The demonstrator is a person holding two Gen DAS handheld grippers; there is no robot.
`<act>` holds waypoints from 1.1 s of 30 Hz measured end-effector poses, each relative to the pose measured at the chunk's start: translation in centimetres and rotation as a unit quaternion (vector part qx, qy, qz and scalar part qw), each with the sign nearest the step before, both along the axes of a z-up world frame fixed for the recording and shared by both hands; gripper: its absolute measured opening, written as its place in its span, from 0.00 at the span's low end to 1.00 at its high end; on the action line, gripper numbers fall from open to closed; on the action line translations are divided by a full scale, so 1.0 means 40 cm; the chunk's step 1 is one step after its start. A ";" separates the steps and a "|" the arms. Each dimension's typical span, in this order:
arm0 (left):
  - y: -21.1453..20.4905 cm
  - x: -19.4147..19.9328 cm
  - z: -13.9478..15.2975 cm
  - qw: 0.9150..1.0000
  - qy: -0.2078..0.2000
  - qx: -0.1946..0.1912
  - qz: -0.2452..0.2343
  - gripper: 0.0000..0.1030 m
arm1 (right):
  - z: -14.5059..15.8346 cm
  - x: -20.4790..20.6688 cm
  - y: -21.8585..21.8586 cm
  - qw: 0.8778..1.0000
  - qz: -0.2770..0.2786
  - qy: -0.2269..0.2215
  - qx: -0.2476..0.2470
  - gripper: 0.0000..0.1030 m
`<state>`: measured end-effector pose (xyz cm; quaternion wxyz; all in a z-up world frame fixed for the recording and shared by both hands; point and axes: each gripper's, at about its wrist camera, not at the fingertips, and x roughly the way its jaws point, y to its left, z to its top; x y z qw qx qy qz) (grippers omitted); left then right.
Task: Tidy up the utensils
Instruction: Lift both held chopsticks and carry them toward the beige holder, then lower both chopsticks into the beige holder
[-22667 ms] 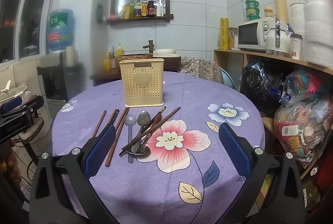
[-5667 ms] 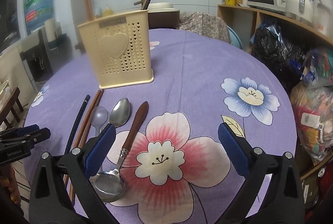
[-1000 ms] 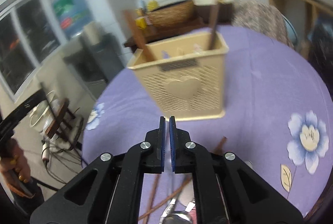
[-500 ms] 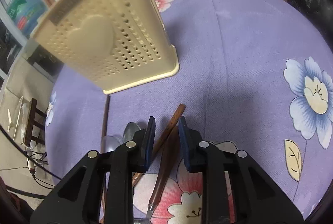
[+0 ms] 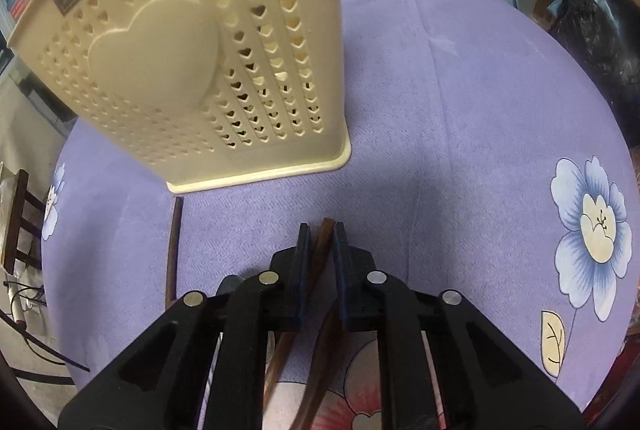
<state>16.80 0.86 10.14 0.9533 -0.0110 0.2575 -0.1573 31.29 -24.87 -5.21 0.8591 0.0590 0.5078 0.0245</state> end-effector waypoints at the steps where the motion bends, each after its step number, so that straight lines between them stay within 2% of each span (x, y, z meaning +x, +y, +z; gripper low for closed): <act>1: 0.000 0.000 0.000 1.000 0.000 0.000 0.001 0.09 | -0.001 -0.003 -0.004 1.000 -0.001 -0.002 0.011 0.11; 6: 0.000 0.001 0.000 1.000 0.000 -0.002 0.001 0.09 | 0.034 -0.025 -0.030 0.995 -0.001 -0.030 0.093 0.09; 8: 0.001 0.002 0.001 1.000 0.000 -0.004 0.002 0.09 | 0.069 -0.048 -0.042 0.989 0.008 -0.047 0.138 0.09; 12: 0.010 -0.002 0.002 1.000 0.001 -0.013 0.002 0.09 | 0.173 -0.106 -0.051 0.977 0.034 -0.096 0.186 0.08; 18: 0.026 -0.013 0.007 1.000 0.001 -0.028 0.003 0.09 | 0.341 -0.234 -0.047 0.962 0.095 -0.179 0.184 0.08; 21: 0.027 -0.015 0.010 0.999 0.004 -0.040 -0.002 0.09 | 0.390 -0.266 -0.057 0.957 0.108 -0.201 0.177 0.08; 33: -0.001 -0.015 0.019 0.999 0.000 -0.032 -0.012 0.08 | 0.428 -0.288 -0.044 0.954 0.128 -0.216 0.167 0.08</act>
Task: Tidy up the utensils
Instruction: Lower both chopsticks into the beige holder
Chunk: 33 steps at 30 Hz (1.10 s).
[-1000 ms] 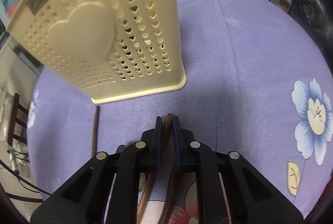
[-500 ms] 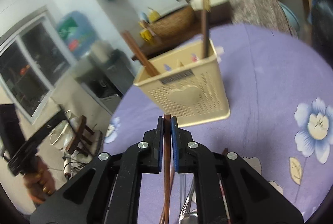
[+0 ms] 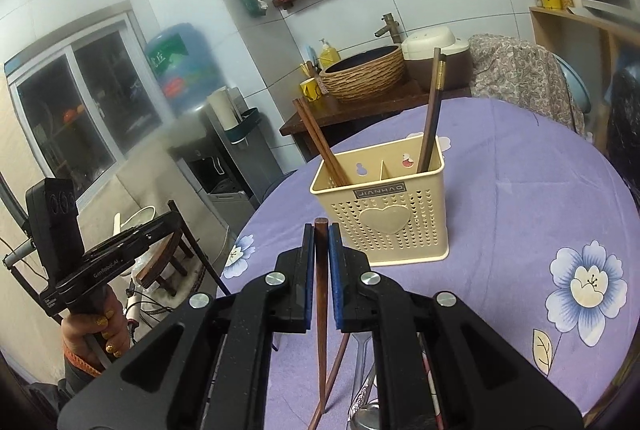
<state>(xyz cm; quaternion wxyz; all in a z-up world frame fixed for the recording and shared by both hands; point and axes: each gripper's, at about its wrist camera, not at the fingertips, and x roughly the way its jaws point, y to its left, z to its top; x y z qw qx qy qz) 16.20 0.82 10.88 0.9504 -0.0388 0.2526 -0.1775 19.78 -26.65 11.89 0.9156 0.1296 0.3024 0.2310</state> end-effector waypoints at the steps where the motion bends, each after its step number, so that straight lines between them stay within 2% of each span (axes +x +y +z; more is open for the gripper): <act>1: -0.001 0.000 0.000 1.000 0.000 0.000 0.000 0.09 | 0.003 0.000 0.002 1.000 0.001 -0.001 -0.001 0.08; 6: -0.006 0.007 0.027 1.000 -0.006 -0.004 -0.007 0.08 | 0.037 0.003 0.009 1.000 0.006 -0.013 -0.003 0.08; 9: -0.008 0.023 0.073 1.000 -0.013 -0.017 -0.015 0.08 | 0.078 0.018 0.010 1.000 0.010 -0.023 -0.003 0.08; 14: -0.014 0.072 0.207 0.997 -0.032 -0.053 -0.037 0.08 | 0.215 0.071 0.004 0.998 0.003 -0.056 -0.006 0.08; 17: -0.033 0.105 0.289 0.996 -0.053 -0.059 -0.035 0.08 | 0.303 0.119 -0.004 0.997 -0.017 -0.074 -0.015 0.08; 22: -0.065 0.178 0.363 0.995 -0.067 -0.077 -0.020 0.08 | 0.413 0.194 -0.028 0.991 -0.072 -0.111 -0.030 0.08; 25: -0.097 0.219 0.364 0.995 -0.079 -0.068 0.001 0.08 | 0.438 0.225 -0.047 0.984 -0.110 -0.133 -0.043 0.08; 28: -0.118 0.249 0.330 0.995 -0.079 -0.054 0.014 0.08 | 0.417 0.251 -0.063 0.980 -0.132 -0.139 -0.057 0.08; 33: -0.140 0.292 0.205 0.998 -0.041 -0.034 0.023 0.08 | 0.297 0.300 -0.083 0.982 -0.143 -0.101 -0.073 0.08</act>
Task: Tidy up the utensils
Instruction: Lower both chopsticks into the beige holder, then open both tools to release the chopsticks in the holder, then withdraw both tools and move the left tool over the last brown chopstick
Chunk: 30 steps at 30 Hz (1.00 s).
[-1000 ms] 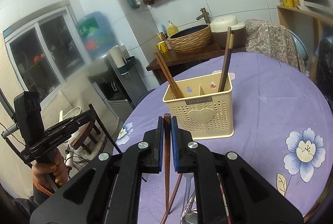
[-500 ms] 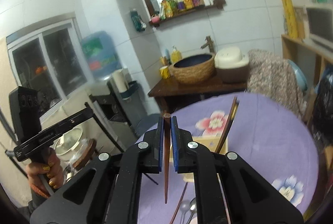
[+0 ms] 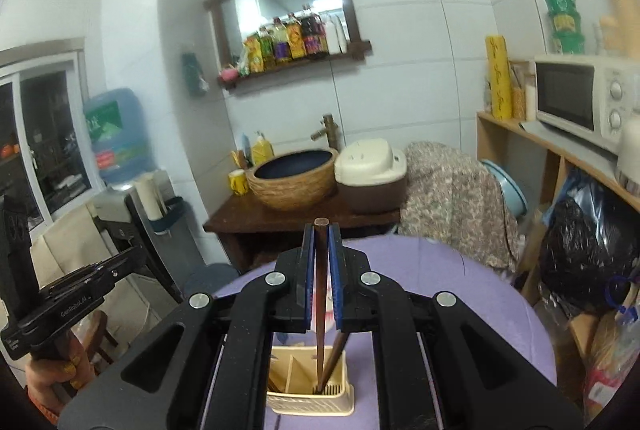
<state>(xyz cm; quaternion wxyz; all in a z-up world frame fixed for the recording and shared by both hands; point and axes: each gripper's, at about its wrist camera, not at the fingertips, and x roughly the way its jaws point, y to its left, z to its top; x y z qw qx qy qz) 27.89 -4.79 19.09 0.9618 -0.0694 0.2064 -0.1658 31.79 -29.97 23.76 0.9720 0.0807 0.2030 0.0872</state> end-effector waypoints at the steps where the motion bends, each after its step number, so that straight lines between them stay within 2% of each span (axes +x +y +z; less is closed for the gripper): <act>1: 0.000 0.010 -0.017 1.000 0.008 0.003 0.001 0.08 | -0.020 0.008 -0.004 1.000 0.001 0.009 0.003 0.08; 7: -0.003 0.044 -0.124 0.998 0.058 0.006 0.001 0.08 | -0.128 0.050 -0.008 0.999 0.002 0.047 0.010 0.08; 14: -0.008 0.063 -0.164 0.996 0.084 0.005 -0.001 0.08 | -0.181 0.075 -0.005 0.998 -0.003 0.063 0.007 0.08; 17: -0.009 0.058 -0.169 0.997 0.080 0.011 0.002 0.10 | -0.199 0.076 -0.013 0.998 -0.005 0.066 0.013 0.08; 18: -0.009 0.055 -0.169 0.997 0.080 0.012 0.003 0.15 | -0.205 0.077 -0.015 0.997 -0.002 0.069 0.017 0.09; 19: -0.008 0.051 -0.170 0.997 0.080 0.010 0.003 0.29 | -0.210 0.078 -0.018 0.997 0.001 0.072 0.021 0.09; 20: -0.005 0.046 -0.168 0.997 0.077 0.007 0.003 0.38 | -0.215 0.075 -0.021 0.997 0.002 0.074 0.025 0.16; 21: 0.002 0.031 -0.162 0.998 0.067 0.002 0.007 0.54 | -0.219 0.068 -0.024 0.997 0.005 0.071 0.029 0.32; 22: 0.007 0.019 -0.159 0.998 0.058 0.002 0.011 0.59 | -0.218 0.059 -0.026 0.997 0.006 0.065 0.031 0.42; 23: 0.009 0.009 -0.157 0.999 0.050 0.003 0.013 0.60 | -0.218 0.039 -0.029 0.998 0.001 0.052 0.027 0.60; 24: 0.016 -0.011 -0.155 0.999 0.041 0.007 0.015 0.64 | -0.217 0.025 -0.028 0.999 -0.004 0.044 0.021 0.64; 25: 0.022 -0.029 -0.157 0.999 0.034 0.009 0.016 0.73 | -0.218 0.009 -0.028 0.999 -0.008 0.038 0.014 0.65; 27: 0.033 -0.066 -0.168 1.000 0.021 0.012 0.017 0.85 | -0.233 -0.029 -0.032 0.999 -0.005 0.035 0.010 0.77; 30: 0.043 -0.119 -0.211 0.999 0.023 0.022 0.005 0.94 | -0.272 -0.092 -0.038 0.999 -0.006 0.034 0.006 0.88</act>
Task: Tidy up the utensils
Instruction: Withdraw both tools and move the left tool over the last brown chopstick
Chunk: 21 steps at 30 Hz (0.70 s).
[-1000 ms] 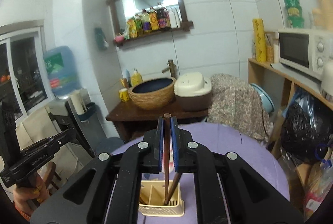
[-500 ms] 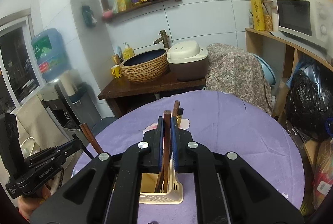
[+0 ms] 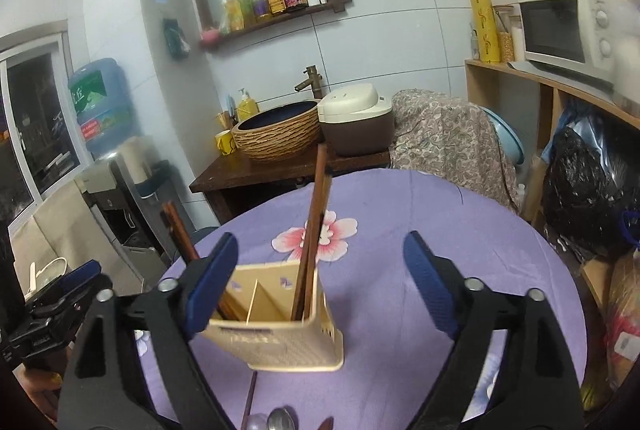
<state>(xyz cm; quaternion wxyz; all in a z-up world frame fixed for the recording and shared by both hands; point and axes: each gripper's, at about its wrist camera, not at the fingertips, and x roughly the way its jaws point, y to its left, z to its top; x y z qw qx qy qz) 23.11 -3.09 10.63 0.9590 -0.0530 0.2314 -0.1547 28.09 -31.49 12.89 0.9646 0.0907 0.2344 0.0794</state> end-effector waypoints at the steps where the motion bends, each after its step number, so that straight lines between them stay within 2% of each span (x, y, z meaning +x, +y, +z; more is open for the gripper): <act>1: 0.000 -0.017 -0.025 1.000 0.009 0.010 -0.002 0.95 | -0.011 -0.013 0.000 1.000 0.000 0.002 -0.003 0.90; 4: -0.008 -0.054 -0.103 0.998 0.046 0.051 0.007 0.95 | -0.072 -0.067 -0.001 1.000 -0.006 0.021 -0.016 0.92; 6: -0.012 -0.079 -0.158 0.995 0.075 0.064 0.002 0.95 | -0.125 -0.105 -0.001 0.999 -0.011 0.038 -0.023 0.93; 9: -0.009 -0.104 -0.225 0.992 0.118 0.049 -0.015 0.95 | -0.201 -0.147 0.008 0.996 -0.025 0.072 -0.049 0.93; 12: -0.006 -0.128 -0.276 0.989 0.141 0.035 -0.006 0.94 | -0.268 -0.183 0.024 0.991 -0.036 0.103 -0.075 0.93; 14: -0.009 -0.143 -0.305 0.987 0.153 0.042 0.004 0.88 | -0.310 -0.210 0.028 0.988 -0.044 0.120 -0.085 0.93; 16: -0.017 -0.157 -0.325 0.986 0.163 0.040 0.003 0.69 | -0.348 -0.236 0.024 0.985 -0.059 0.135 -0.091 0.93; 18: -0.030 -0.164 -0.345 0.983 0.181 0.034 -0.012 0.59 | -0.377 -0.255 0.019 0.982 -0.069 0.146 -0.096 0.93; 21: -0.068 -0.169 -0.374 0.978 0.200 0.036 -0.032 0.51 | -0.407 -0.279 0.007 0.981 -0.072 0.159 -0.083 0.93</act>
